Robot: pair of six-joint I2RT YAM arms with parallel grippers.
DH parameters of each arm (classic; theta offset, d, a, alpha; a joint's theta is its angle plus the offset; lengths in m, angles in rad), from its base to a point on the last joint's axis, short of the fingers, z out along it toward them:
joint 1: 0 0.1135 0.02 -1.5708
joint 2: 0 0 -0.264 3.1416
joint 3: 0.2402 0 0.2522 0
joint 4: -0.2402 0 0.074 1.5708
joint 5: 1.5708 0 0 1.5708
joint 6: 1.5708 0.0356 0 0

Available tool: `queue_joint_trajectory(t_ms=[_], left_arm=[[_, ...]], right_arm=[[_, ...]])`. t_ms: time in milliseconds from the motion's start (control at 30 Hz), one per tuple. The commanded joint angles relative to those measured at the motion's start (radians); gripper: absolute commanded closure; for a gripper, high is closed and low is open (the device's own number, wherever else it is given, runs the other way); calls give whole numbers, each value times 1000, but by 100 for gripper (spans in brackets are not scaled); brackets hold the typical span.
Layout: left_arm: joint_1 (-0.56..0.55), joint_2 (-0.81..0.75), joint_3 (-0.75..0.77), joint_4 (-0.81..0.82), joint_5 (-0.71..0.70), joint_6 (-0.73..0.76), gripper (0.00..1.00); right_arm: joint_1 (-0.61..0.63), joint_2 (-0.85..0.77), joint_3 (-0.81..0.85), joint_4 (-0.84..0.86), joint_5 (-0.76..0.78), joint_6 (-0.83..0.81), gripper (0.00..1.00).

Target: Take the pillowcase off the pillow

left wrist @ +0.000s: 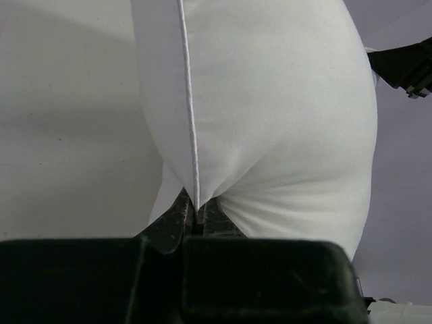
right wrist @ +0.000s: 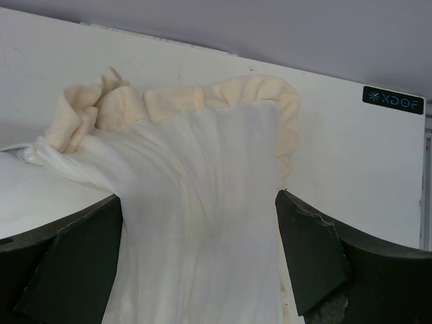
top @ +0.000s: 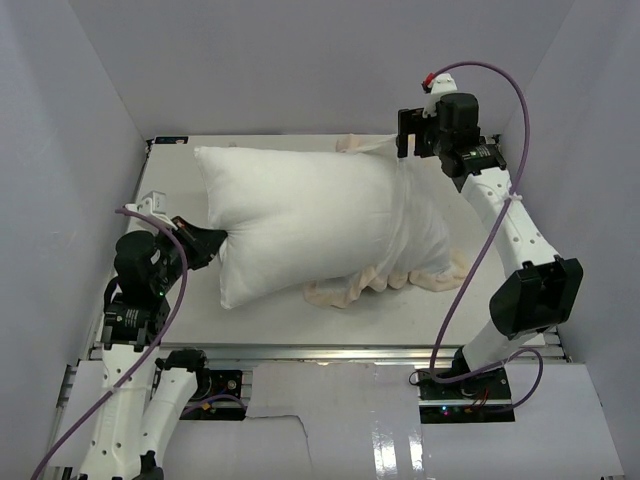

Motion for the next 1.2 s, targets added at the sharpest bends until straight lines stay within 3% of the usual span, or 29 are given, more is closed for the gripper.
queue_joint_trajectory(t_ms=[0,167,267,400,567,667,800,1000,1167], left_arm=[[6,-27,-19,88,-67,3,100],[6,-35,-23,83,-102,22,100],[6,-28,-24,85,-102,13,100],[6,-47,-50,111,-107,0,100],[6,-33,-43,109,-84,-6,100],[6,-38,-63,109,-84,-27,100],[6,-1,-96,131,-73,-38,100],[6,10,-121,172,-49,-52,100],[6,34,-98,175,-41,-50,100]], right_arm=[[-20,-67,-65,70,123,-4,10],[-20,-131,-69,39,146,-4,10],[-20,-157,-82,28,21,31,10],[-20,-184,-203,147,-256,33,10],[-20,-83,-170,143,-384,99,10],[-17,-74,-229,236,-449,159,10],[-10,-163,-372,338,-506,203,10],[-10,-451,-715,476,-477,249,10],[-10,-627,-837,439,-464,237,10]])
